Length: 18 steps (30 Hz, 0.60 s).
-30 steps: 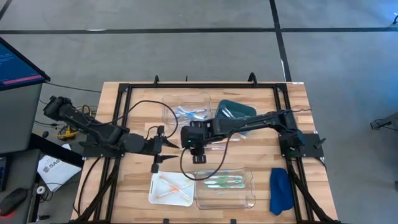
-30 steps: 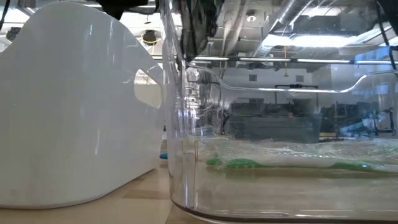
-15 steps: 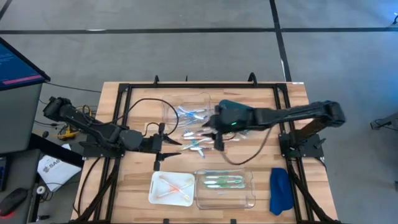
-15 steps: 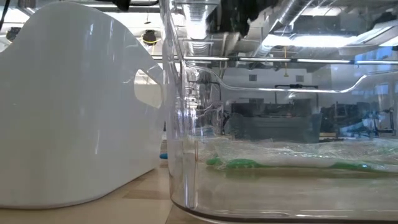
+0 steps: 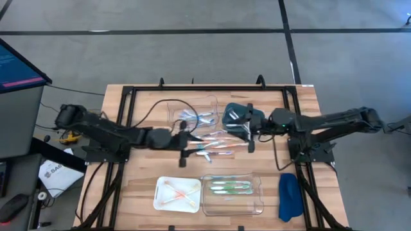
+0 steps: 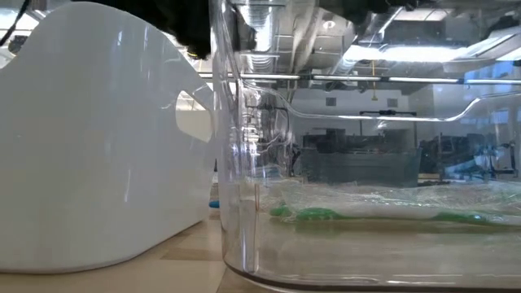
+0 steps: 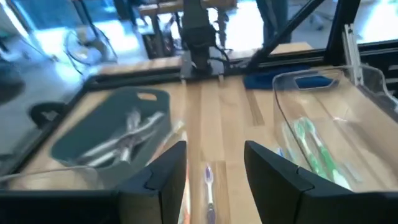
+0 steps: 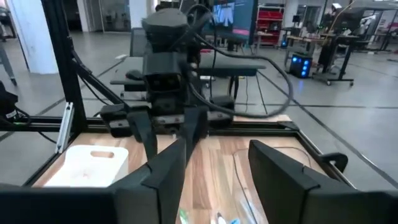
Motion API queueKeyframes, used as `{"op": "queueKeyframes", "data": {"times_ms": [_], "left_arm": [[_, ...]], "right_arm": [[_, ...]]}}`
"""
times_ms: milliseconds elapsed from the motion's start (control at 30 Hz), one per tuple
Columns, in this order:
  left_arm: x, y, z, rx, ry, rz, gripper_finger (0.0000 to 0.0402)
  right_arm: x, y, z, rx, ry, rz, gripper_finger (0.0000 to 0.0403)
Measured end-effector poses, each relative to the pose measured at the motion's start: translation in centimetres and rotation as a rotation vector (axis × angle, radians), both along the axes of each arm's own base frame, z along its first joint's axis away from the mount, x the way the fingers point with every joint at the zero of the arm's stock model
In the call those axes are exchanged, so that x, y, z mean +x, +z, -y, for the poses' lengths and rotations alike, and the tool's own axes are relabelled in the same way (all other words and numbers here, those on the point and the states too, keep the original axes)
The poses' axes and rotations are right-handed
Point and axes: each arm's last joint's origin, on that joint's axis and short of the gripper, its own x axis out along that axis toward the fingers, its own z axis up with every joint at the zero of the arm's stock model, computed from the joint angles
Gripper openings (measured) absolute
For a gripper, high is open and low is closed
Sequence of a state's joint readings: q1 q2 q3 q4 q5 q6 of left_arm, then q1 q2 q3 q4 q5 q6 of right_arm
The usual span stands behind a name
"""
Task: Pick & Place Toothbrushes
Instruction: Put the green toothbrush into the bottom transparent bin
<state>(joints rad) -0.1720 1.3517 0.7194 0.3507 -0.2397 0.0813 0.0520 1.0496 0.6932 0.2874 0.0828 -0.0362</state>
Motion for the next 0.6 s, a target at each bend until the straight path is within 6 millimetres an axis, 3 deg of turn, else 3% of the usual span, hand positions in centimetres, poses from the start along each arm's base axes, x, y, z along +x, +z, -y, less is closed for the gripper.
{"op": "queueKeyframes", "data": {"times_ms": [133, 233, 400, 600], "left_arm": [[2.2, -0.4, -1.4, -0.042, -0.047, -0.024, 0.0154], [2.7, -0.7, -1.9, -0.044, -0.045, -0.089, 0.0154], [2.4, -1.0, -2.3, -0.057, -0.022, -0.273, 0.0154], [2.1, -1.3, -2.2, -0.097, -0.041, -0.375, 0.0154]], "right_arm": [[-0.9, -0.5, 0.7, 0.001, -0.028, 0.005, 0.0173], [-1.1, -1.1, 1.4, 0.028, -0.063, -0.005, 0.0173], [-0.9, -2.3, 2.6, 0.071, -0.121, -0.085, 0.017], [-0.2, -3.7, 3.8, 0.071, -0.172, -0.168, 0.017]]}}
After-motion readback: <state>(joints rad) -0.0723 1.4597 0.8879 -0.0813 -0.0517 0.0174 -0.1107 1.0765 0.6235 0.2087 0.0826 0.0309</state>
